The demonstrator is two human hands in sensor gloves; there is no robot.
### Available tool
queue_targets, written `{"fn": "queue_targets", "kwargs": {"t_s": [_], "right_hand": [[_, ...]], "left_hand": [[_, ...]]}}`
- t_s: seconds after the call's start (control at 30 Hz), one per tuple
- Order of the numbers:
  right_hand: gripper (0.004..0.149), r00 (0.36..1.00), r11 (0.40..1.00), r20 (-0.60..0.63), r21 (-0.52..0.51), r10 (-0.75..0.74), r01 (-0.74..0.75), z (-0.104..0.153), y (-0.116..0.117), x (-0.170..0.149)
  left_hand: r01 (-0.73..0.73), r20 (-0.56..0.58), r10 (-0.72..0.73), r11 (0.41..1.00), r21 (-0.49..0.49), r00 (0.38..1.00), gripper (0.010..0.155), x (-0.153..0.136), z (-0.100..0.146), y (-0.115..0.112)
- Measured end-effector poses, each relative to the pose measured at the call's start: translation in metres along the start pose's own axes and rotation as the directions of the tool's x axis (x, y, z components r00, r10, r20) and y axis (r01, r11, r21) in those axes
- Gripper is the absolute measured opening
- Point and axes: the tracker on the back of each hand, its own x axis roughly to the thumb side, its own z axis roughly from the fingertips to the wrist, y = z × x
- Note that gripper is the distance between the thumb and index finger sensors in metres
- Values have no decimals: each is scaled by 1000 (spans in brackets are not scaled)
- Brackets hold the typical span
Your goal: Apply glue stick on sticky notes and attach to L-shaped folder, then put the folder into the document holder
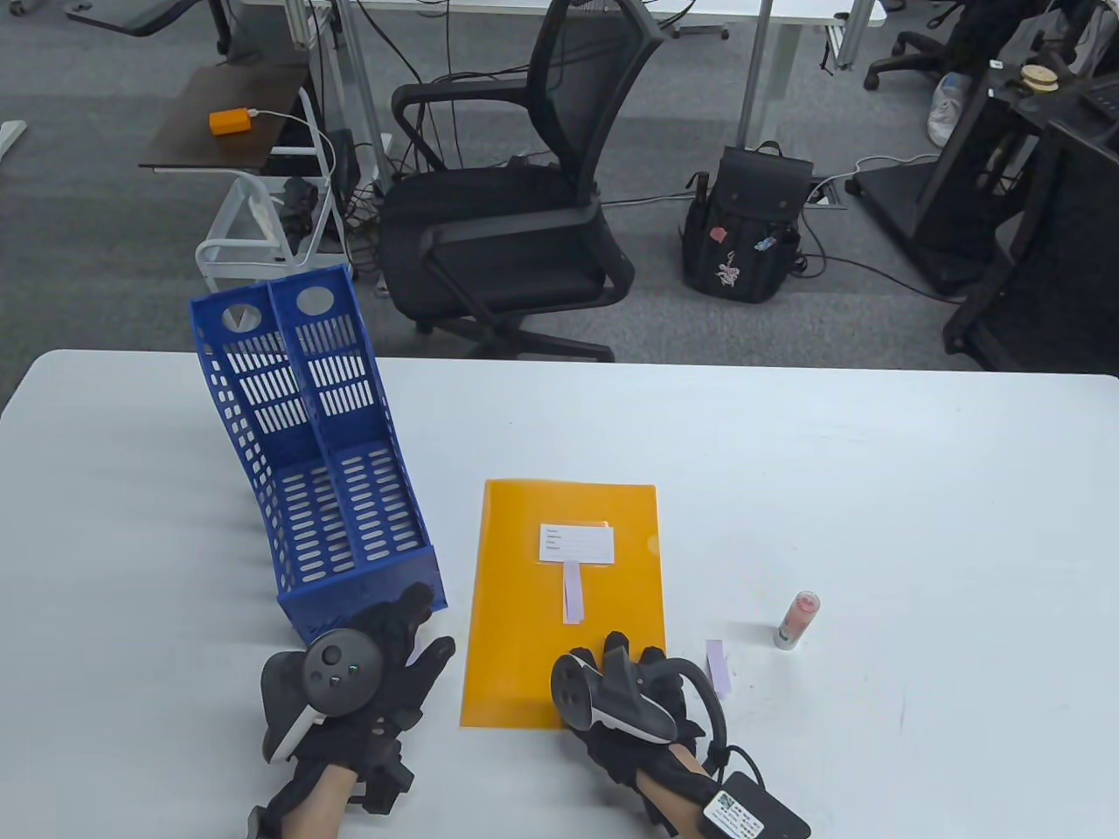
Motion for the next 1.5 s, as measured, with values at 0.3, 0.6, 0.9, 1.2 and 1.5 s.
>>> {"fn": "queue_targets", "kwargs": {"t_s": [0.3, 0.6, 0.9, 1.2, 1.5], "right_hand": [[73, 999, 992, 16, -117, -46, 48, 5, -13, -5], [52, 938, 829, -32, -479, -345, 289, 42, -77, -78], [57, 752, 631, -244, -724, -612, 279, 85, -98, -197], [90, 662, 738, -389, -550, -641, 392, 76, -53, -239], [89, 629, 773, -454, -430, -632, 467, 48, -7, -241]], "left_hand": [[5, -2, -5, 1000, -8, 1000, 70, 2, 1, -3], [6, -1, -6, 1000, -7, 1000, 73, 7, 1, -6], [3, 3, -3, 1000, -17, 1000, 75, 9, 1, -8], [8, -5, -8, 1000, -13, 1000, 76, 10, 1, -9], [2, -14, -3, 1000, -17, 1000, 76, 10, 1, -10]]}}
